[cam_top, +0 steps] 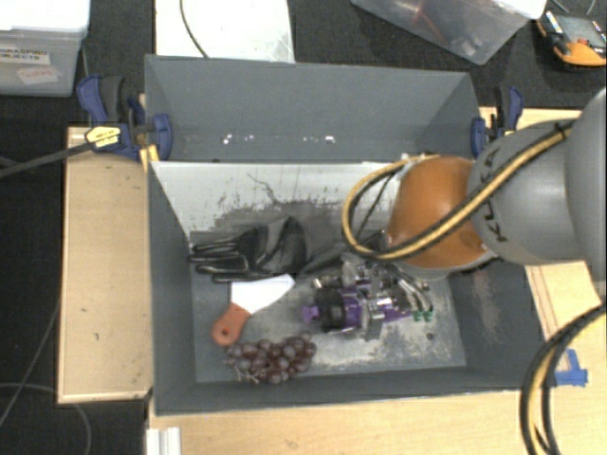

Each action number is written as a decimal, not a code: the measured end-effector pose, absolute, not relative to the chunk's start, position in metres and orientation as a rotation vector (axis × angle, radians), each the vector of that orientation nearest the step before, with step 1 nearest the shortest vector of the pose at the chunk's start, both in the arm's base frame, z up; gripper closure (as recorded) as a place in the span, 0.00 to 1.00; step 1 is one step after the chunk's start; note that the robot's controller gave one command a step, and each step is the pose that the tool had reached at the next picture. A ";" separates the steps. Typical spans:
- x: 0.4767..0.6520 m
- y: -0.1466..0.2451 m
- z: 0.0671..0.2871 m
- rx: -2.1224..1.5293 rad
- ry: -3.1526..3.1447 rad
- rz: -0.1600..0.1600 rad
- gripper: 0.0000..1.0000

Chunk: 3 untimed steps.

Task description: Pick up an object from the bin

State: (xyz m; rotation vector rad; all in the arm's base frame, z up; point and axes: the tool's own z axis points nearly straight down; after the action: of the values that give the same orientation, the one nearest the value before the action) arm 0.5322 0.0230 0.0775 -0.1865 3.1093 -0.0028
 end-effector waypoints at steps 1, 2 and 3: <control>0.530 0.026 0.073 -0.179 3.113 -0.004 0.00; 0.531 0.029 0.072 -0.175 3.108 -0.004 0.00; 0.518 0.032 0.081 -0.192 3.108 -0.005 0.00</control>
Offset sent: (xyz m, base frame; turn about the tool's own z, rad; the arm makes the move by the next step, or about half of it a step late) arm 0.0000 0.0000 0.0000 0.0000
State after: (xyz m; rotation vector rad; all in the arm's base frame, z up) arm 0.5180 0.0321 0.0809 -0.1920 3.1085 -0.0054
